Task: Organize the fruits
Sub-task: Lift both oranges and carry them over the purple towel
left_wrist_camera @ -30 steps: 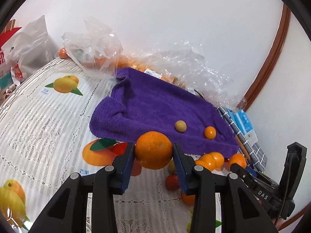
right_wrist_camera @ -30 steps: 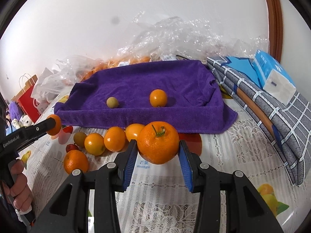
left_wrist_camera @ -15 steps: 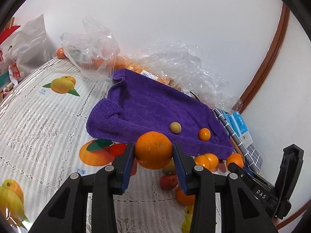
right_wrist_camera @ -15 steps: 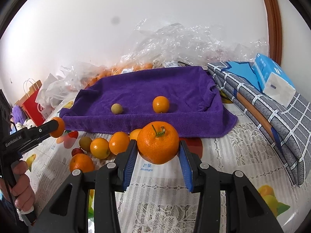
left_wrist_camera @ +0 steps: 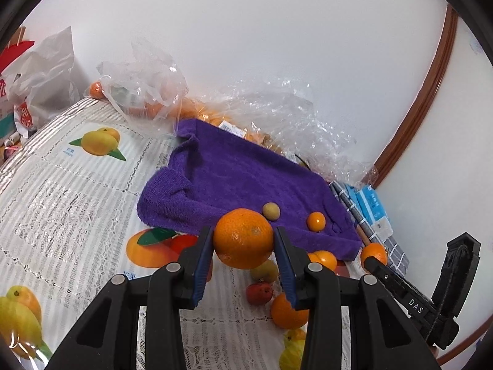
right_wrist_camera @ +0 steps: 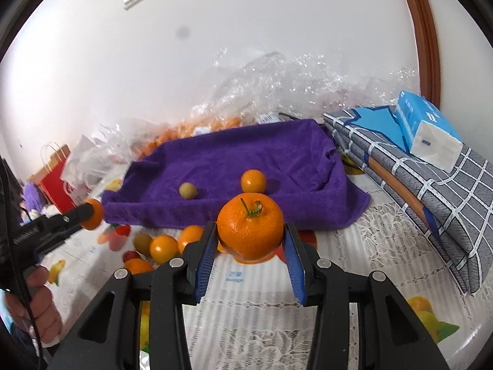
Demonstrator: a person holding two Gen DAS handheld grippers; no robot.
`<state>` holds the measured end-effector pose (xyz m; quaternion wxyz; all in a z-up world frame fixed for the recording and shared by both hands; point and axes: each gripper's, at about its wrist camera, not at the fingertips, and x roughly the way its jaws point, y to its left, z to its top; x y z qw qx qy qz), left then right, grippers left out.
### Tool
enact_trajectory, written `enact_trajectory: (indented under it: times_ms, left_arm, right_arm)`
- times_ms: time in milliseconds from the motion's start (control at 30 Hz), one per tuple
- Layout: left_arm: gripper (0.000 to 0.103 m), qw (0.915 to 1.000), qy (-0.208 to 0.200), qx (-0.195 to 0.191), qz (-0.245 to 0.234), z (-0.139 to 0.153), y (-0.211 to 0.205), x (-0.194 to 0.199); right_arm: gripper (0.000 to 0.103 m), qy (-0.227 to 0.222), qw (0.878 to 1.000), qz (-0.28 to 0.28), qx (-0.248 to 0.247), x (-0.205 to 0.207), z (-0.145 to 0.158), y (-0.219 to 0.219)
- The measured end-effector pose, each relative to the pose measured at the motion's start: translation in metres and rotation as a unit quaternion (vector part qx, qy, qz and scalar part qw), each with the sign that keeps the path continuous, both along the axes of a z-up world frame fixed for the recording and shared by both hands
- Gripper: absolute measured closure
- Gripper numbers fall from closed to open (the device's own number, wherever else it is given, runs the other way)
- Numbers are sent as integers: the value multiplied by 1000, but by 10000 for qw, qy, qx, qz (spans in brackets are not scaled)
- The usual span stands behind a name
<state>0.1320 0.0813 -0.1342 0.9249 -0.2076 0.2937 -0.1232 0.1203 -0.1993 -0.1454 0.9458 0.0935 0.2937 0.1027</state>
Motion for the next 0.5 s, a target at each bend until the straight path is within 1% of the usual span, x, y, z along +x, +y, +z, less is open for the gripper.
enact_trajectory:
  times_ms: [33,100,133,300,433,500]
  left_arm:
    - [65,9999,-43,82,55,2,0,-1]
    - [65,9992,-129,365,100,8,-4,-1]
    - [65,9989,-136,429,120,10,-5,-1]
    - [65,9989,14,469,81,28,-6,13]
    - [65,9975,-101,688,121,43,-12,32]
    - [65,9982,-94,589,114,45,-12,46]
  right_arm:
    - [61,-19,10000,-13,-19,0,3,1]
    - [61,-50,10000,-10,-60,2,8,3]
    - [61,-52,10000,10,-73,3,11,4]
    - [61,-144,9997,111,-185,14,33,5]
    - [61,-282,9993,108,-216,29,45,5]
    - [61,-294,9993,105,-203,40,48,4]
